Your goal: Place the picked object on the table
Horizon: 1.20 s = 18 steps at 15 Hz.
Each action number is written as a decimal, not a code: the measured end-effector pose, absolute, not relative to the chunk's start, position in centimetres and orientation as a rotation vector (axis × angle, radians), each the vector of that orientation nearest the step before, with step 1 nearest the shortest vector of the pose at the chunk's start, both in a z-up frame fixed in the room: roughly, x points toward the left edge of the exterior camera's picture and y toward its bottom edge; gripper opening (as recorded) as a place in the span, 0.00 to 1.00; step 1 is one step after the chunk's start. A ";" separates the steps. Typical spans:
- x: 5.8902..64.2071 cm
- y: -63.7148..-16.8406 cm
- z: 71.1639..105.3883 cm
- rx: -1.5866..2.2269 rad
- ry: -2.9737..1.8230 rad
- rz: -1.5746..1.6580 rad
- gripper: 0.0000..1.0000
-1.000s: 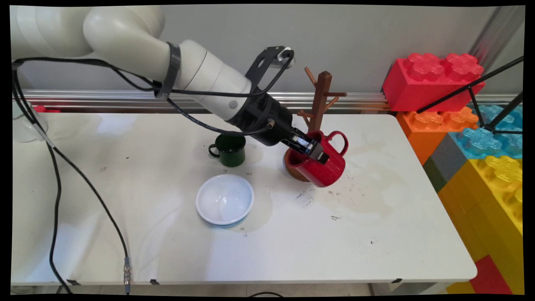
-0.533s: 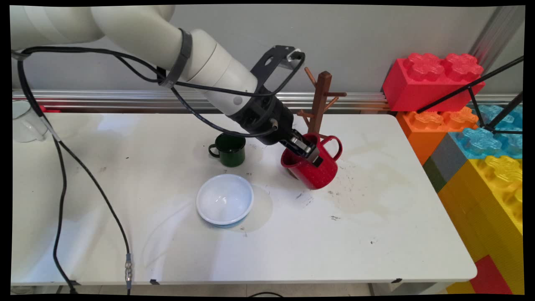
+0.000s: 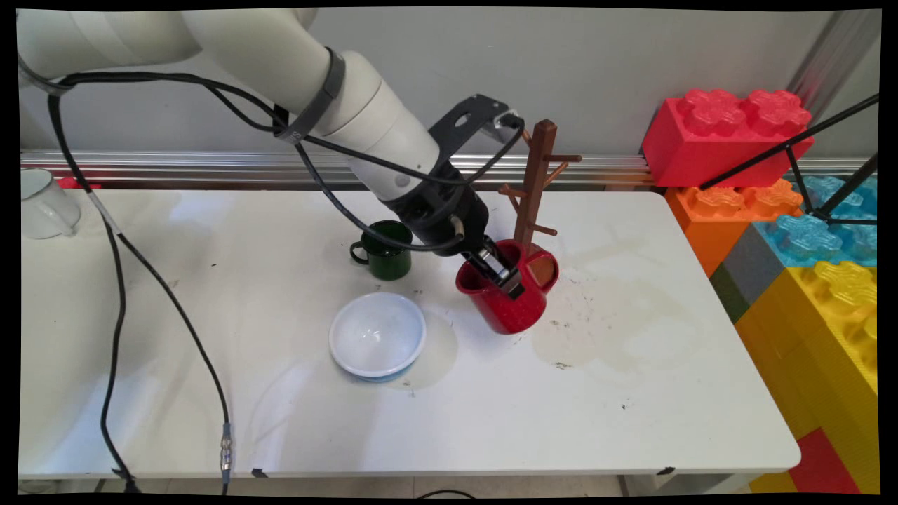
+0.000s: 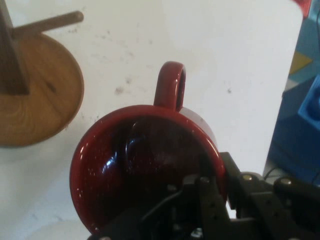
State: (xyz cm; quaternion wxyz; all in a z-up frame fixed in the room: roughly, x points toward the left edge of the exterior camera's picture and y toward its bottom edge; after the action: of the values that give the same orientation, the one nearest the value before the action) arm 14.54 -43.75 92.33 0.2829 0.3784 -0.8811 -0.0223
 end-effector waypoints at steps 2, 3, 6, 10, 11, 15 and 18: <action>14.3 -43.7 92.1 0.996 -2.392 -0.056 0.00; 14.2 -43.6 92.0 0.985 -2.411 -0.053 0.00; 13.8 -43.4 91.5 0.936 -2.475 -0.035 0.00; 13.1 -43.3 90.8 0.860 -2.546 -0.004 0.00; 13.0 -43.3 90.6 0.838 -2.562 0.005 0.00; 12.1 -43.1 89.8 0.738 -2.635 0.062 0.00; 11.8 -42.8 89.1 0.685 -2.677 0.093 0.00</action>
State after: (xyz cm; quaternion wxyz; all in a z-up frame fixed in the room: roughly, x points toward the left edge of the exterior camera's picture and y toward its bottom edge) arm 11.78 -42.82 89.11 0.1872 0.2434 -0.9511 0.0330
